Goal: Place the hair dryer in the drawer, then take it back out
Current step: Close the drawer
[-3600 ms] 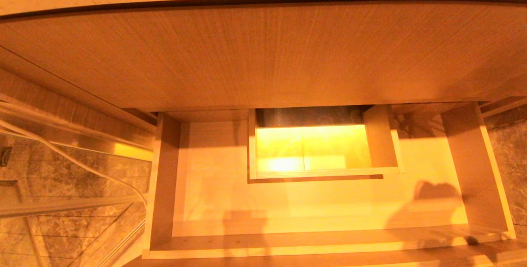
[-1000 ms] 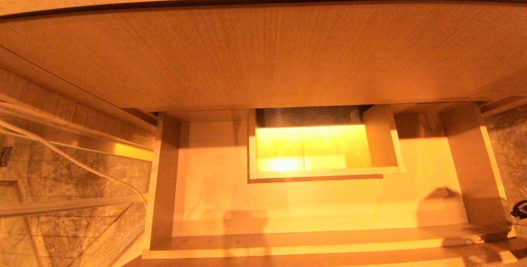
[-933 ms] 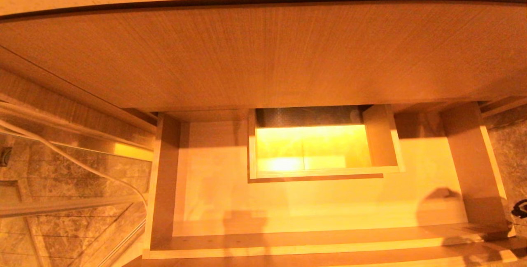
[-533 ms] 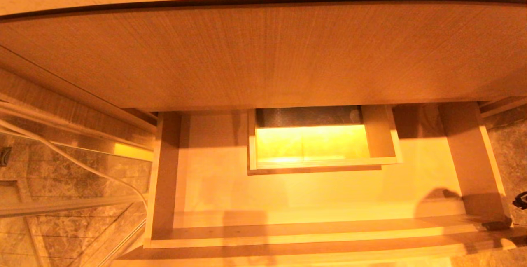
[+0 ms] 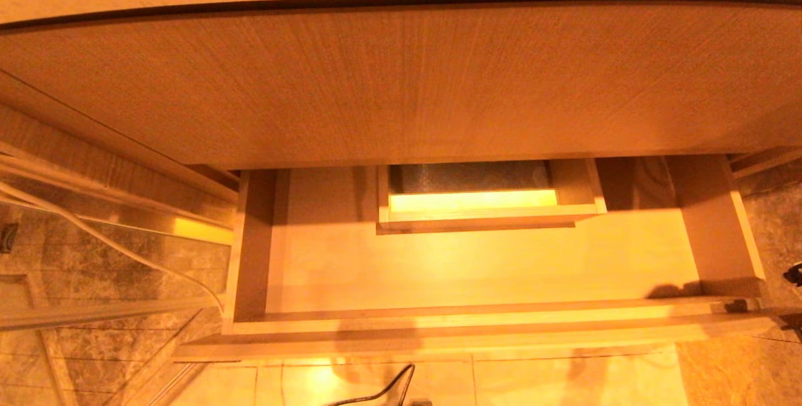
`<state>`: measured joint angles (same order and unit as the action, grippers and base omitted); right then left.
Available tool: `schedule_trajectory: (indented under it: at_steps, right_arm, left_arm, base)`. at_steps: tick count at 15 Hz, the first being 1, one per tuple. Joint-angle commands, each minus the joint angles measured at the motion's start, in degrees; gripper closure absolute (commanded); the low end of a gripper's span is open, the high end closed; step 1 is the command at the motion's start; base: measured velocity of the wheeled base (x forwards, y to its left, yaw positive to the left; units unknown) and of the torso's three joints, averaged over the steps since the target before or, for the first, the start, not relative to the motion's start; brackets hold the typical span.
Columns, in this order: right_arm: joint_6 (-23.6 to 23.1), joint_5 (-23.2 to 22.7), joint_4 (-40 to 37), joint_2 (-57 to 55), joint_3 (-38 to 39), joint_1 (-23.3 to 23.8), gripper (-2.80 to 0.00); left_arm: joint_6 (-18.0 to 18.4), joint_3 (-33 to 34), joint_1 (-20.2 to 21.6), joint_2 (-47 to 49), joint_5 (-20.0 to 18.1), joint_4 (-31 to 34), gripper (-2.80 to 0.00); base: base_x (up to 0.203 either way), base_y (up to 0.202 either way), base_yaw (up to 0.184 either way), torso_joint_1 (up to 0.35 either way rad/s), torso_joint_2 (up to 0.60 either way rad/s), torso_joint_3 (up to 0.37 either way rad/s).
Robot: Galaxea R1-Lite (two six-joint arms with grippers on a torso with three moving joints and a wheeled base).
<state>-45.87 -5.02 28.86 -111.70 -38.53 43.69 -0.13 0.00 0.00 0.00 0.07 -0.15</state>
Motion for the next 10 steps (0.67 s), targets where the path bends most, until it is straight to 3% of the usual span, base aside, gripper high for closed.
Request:
schedule_trajectory:
  at_steps: [1,6,10]
  right_arm:
    - [-0.1,-1.1,2.4,1.7,0.1,-0.6,0.0]
    - [-0.5,-7.1,6.4,5.4,-0.3,-0.8,0.0]
    - [-0.7,-8.2,6.8,7.6,0.9,-0.8,0.0]
  left_arm:
    - [0.0,0.0,0.0,0.0,0.0,0.0,0.0]
    - [0.0,0.0,0.0,0.0,0.0,0.0,0.0]
    - [0.0,0.0,0.0,0.0,0.0,0.0,0.0]
  base:
    - [0.0,0.0,0.0,0.0,0.0,0.0]
    - [0.0,0.0,0.0,0.0,0.0,0.0]
    - [0.0,0.0,0.0,0.0,0.0,0.0]
